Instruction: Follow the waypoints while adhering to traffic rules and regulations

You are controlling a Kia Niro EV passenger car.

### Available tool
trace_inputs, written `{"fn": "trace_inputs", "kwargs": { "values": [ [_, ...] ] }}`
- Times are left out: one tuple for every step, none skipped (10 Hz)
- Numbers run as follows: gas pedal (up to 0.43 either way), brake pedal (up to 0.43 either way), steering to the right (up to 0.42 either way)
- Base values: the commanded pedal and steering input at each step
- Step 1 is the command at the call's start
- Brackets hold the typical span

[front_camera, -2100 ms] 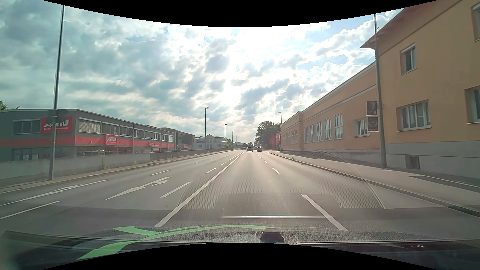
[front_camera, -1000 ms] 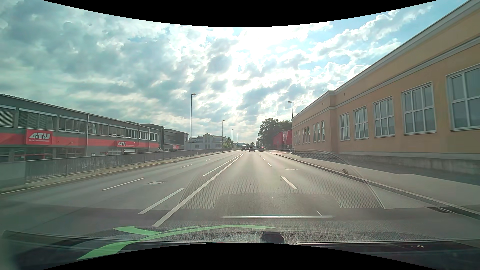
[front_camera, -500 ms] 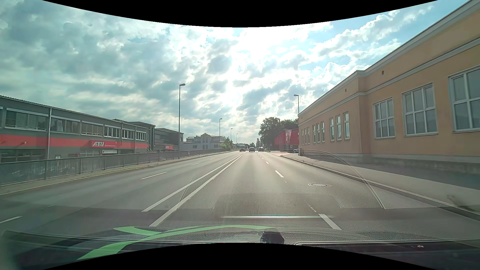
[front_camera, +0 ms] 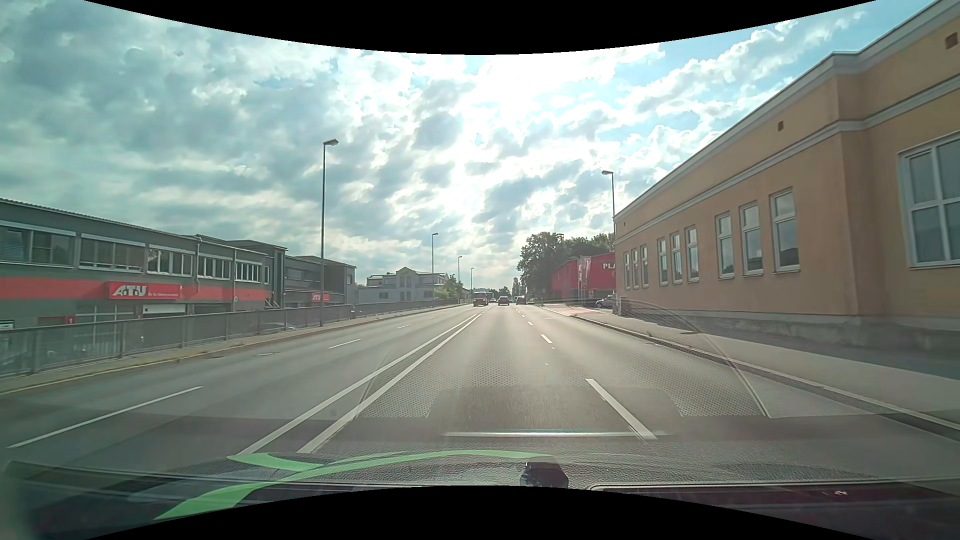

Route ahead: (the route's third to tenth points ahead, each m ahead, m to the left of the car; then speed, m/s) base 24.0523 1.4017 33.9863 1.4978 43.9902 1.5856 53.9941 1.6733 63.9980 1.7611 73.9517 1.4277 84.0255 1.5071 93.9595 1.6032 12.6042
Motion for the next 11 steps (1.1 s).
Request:
{"fn": "trace_inputs", "kwargs": {
  "values": [
    [0.169, 0.000, -0.003],
    [0.169, 0.000, -0.003],
    [0.169, 0.000, -0.003],
    [0.169, 0.000, -0.003],
    [0.169, 0.000, -0.003],
    [0.189, 0.000, -0.003],
    [0.189, 0.000, -0.004],
    [0.189, 0.000, -0.004],
    [0.197, 0.000, -0.004],
    [0.197, 0.000, -0.004],
    [0.197, 0.000, -0.004]
  ]
}}
